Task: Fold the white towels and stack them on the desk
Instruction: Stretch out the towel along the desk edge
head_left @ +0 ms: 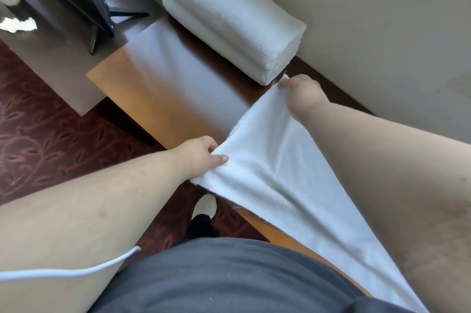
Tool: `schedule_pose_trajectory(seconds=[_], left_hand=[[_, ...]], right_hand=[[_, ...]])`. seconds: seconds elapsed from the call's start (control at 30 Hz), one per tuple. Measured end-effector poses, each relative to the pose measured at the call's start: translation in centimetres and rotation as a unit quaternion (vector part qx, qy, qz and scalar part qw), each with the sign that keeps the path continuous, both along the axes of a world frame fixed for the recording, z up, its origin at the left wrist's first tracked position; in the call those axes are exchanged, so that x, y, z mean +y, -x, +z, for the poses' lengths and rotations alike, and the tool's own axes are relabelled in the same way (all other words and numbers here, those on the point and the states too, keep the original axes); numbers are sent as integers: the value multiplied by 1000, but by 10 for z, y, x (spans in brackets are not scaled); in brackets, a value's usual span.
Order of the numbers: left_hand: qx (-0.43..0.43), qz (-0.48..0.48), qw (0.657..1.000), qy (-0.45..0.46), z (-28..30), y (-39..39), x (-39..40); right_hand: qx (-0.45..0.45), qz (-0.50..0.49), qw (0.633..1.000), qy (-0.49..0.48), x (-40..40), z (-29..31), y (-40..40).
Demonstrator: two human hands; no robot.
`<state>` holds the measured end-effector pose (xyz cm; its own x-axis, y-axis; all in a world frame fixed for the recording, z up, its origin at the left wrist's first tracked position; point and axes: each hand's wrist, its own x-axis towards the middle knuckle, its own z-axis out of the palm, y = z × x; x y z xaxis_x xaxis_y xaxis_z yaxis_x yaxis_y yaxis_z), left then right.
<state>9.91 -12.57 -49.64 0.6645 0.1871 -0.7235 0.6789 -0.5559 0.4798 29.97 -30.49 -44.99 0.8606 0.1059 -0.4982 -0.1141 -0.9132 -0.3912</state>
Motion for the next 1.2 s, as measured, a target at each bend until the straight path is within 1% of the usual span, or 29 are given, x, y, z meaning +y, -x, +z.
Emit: schedule_pose_trajectory(seconds=[0.03,0.07,0.1,0.13,0.2,0.27,0.3,0.33,0.37,0.43,0.47,0.53,0.7,0.8,0.93,1.0,1.03,1.13,1.2], left_hand=[[-10,28,1000,-6,-3,-2,5],[-21,51,998,-14,-7,-3,11],[-36,55,997,-35,-12,-6,16],[-49,50,996,-63,-15,-8,22],[-61,55,991,-103,-20,-13,30],[-28,34,987,-157,-19,-20,30],[-14,-5,979,-204,-17,-24,27],[-17,-54,968,-244,-14,-28,23],[-34,-110,958,-264,-12,-33,17],[-82,-234,934,-256,-9,-42,3],[-104,-293,918,-248,-8,-47,-5],[-143,-374,885,-238,-7,-57,-21],[-210,-519,799,-220,0,-90,-89],[-217,-578,757,-212,5,-106,-140],[-215,-639,707,-212,9,-115,-215],[-196,-657,697,-211,7,-114,-252],[-182,-661,697,-208,4,-112,-269],[-140,-655,716,-198,-14,-110,-318],[-111,-639,730,-214,-26,-111,-344]], right_hand=[[-19,57,996,60,3,-3,1],[-36,111,989,92,5,-6,4],[-44,143,985,87,7,-10,5],[-39,149,986,60,8,-14,5],[-29,106,994,-13,7,-24,4],[-23,41,997,-57,2,-32,10],[-24,23,998,-59,-2,-35,17],[-26,16,998,-51,-8,-39,25],[-26,11,999,-39,-17,-44,34],[-10,0,1000,-14,-38,-52,56],[0,-9,1000,-3,-51,-55,68],[12,-22,999,22,-77,-59,92],[25,-94,992,75,-153,-48,151],[30,-147,984,90,-197,-40,188],[14,-240,966,91,-246,-37,239],[39,-285,954,83,-269,-39,263],[52,-304,948,79,-280,-42,275],[89,-335,934,85,-314,-51,310],[124,-313,936,101,-334,-56,332]])
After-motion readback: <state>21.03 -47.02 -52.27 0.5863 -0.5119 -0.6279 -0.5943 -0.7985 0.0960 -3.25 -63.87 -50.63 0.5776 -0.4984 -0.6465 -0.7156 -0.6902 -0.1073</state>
